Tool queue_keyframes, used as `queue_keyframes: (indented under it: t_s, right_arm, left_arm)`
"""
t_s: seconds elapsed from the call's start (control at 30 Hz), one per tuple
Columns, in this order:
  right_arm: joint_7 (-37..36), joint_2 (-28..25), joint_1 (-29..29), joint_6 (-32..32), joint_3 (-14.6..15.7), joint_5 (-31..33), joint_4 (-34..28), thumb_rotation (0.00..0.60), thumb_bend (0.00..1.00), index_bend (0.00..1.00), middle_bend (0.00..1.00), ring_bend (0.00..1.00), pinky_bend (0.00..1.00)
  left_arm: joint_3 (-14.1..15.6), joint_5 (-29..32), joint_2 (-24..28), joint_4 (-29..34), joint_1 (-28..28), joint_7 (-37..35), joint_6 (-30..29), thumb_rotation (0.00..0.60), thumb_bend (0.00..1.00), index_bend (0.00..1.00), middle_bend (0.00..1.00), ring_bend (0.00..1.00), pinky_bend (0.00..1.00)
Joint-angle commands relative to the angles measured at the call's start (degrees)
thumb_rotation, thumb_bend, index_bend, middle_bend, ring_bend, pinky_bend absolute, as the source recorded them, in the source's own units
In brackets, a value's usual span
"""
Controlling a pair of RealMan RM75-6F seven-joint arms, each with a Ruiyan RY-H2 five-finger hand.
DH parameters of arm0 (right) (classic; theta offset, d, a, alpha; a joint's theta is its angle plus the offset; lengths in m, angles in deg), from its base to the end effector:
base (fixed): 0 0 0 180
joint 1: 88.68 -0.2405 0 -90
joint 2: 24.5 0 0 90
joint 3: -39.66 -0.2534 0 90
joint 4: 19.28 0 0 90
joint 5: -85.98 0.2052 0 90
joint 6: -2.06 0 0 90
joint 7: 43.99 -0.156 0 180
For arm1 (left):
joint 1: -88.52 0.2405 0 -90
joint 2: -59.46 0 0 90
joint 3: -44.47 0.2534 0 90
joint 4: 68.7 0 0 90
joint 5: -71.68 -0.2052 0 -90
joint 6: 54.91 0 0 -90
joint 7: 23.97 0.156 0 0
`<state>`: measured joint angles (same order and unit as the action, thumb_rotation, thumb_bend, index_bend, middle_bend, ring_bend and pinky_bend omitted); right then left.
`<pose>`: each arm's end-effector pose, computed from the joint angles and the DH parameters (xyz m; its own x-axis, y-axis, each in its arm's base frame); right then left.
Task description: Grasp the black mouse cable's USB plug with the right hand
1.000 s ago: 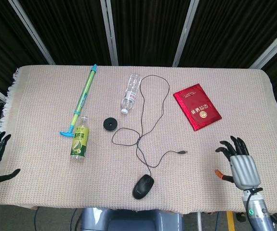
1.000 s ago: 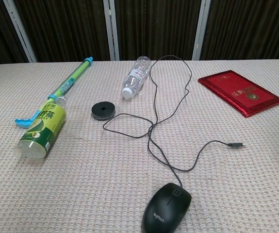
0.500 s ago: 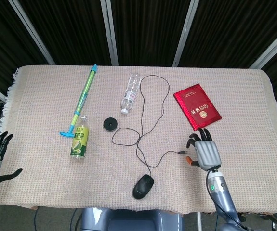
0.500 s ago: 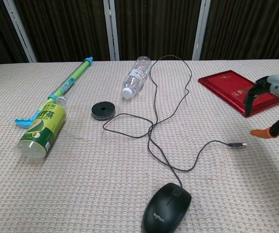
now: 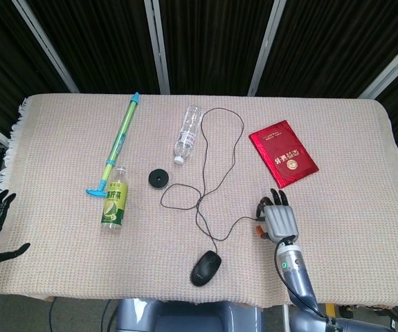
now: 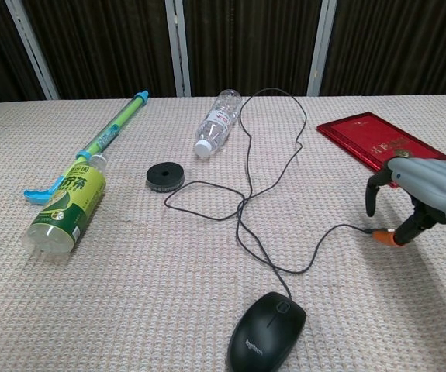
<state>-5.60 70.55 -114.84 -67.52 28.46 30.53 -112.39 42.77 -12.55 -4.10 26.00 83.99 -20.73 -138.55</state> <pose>-0.1947 -0.2843 -0.0223 0.4006 -0.2714 0.8751 -0.9133 -0.0411 0.4053 -0.3080 0.1857 0.1566 0.4163 0.0535 0.9077 0.9083 0.0217 -0.4178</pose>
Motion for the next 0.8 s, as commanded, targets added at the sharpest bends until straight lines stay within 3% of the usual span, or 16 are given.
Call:
queue_keyframes:
  t_s: [0.03, 0.6, 0.8]
  right_arm:
    - [-0.2, 0.9, -0.7, 0.4, -0.2, 0.9, 1.6, 0.6, 0.25, 0.47, 0.26, 0.03, 0.0]
    - [-1.9, 3.0, -1.7, 1.6, -0.1, 3.5, 7.1, 0.6, 0.25, 0.46, 0.26, 0.03, 0.0]
    - [-2.1, 4.1, -2.2, 2.0, 0.0, 4.1, 8.6, 0.6, 0.29, 0.48, 0.26, 0.03, 0.0]
  left_arm:
    - [0.0, 0.2, 0.0, 0.1, 0.0, 0.0, 0.2, 0.6, 0.05, 0.0, 0.0, 0.0, 0.0]
    - [0.0, 0.5, 0.0, 0.4, -0.1, -0.4, 0.5, 0.6, 0.05, 0.0, 0.0, 0.0, 0.0]
    - [-0.1, 0.6, 0.1, 0.4, -0.1, -0.6, 0.5, 0.6, 0.05, 0.0, 0.0, 0.0, 0.0]
